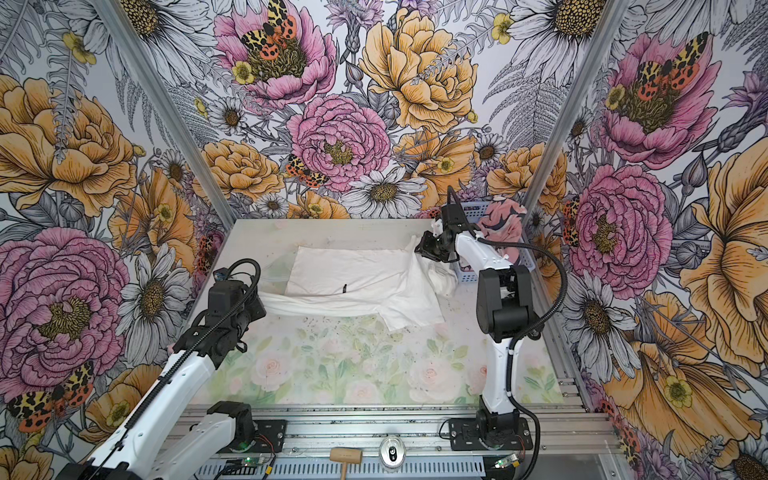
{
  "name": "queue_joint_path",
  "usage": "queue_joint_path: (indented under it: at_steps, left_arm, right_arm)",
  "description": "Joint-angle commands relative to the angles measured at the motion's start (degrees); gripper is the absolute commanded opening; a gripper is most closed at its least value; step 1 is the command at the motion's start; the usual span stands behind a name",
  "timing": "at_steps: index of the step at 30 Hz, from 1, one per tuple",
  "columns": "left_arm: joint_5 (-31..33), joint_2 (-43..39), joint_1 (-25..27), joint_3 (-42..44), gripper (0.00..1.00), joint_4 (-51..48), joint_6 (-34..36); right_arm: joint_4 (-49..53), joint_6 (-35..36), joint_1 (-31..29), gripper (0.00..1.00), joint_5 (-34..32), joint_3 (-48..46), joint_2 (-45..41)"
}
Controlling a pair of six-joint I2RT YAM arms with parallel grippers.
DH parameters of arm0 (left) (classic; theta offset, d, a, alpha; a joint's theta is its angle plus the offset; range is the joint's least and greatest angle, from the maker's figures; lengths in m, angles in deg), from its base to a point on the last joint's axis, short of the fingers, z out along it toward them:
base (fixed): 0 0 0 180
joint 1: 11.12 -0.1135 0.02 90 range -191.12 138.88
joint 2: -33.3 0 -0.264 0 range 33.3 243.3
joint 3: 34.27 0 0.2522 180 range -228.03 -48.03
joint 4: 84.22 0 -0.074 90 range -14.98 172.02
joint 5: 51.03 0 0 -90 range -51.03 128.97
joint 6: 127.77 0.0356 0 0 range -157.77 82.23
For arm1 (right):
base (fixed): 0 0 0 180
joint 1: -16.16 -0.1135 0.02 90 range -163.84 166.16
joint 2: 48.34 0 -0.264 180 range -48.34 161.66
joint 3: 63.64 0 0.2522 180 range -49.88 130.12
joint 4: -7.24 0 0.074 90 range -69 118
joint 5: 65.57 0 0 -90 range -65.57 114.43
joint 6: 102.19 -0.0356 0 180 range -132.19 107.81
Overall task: Fold and stack the mixed laundry pile
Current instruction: 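Lay the T-shirt flat on the table with both grippers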
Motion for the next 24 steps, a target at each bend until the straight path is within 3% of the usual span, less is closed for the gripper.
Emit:
queue_joint_path:
  at_steps: [1,5,11,15,24]
  left_arm:
    - [3.1,-1.4,0.6,-0.5,0.0,-1.0,-1.5]
    - [3.4,-2.5,1.1,0.4,0.0,-1.3,-2.7]
    - [3.3,-2.4,1.9,0.9,0.0,-1.6,-3.3]
    - [3.3,-1.9,2.3,1.1,0.0,-1.4,-3.5]
    - [2.7,-1.7,2.9,1.6,0.0,-1.5,-4.2]
  right_arm:
    - [3.9,2.8,-0.3,0.48,-5.4,-1.3,-5.2]
    - [5.7,4.1,-0.3,0.56,-9.9,-11.7,-15.0]
    - [6.0,3.6,-1.5,0.51,-12.4,-29.8,-26.2]
    - [4.3,2.3,-3.7,0.45,-13.8,-36.4,-25.9]
    - [0.8,-1.5,-5.9,0.44,-22.0,-39.0,-21.3]
